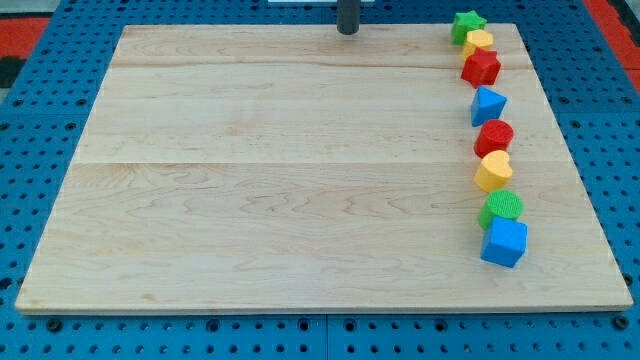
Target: Nudge the green circle left a bit
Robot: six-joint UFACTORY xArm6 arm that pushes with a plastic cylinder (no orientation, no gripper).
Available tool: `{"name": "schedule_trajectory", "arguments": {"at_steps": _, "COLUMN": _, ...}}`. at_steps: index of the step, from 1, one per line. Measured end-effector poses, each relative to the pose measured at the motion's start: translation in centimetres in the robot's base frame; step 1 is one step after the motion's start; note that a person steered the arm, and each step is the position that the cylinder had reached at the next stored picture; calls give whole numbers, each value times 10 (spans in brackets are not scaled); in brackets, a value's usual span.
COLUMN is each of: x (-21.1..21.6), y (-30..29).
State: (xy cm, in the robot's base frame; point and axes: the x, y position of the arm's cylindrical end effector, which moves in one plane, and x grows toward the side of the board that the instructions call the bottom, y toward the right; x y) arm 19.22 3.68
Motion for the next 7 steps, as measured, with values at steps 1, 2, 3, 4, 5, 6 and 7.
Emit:
{"name": "schedule_trajectory", "arguments": {"at_steps": 1, "x": 26, "y": 17}}
{"name": "schedule_trajectory", "arguments": {"at_steps": 2, "x": 131, "y": -6}}
{"name": "schedule_trajectory", "arguments": {"at_steps": 3, "x": 225, "y": -15}}
{"name": "schedule_trajectory", "arguments": {"at_steps": 4, "x": 300, "y": -18}}
{"name": "schedule_trajectory", "arguments": {"at_steps": 5, "x": 371, "y": -10}}
{"name": "schedule_trajectory", "arguments": {"at_steps": 6, "x": 425, "y": 8}}
{"name": "schedule_trajectory", "arguments": {"at_steps": 7, "x": 426, "y": 12}}
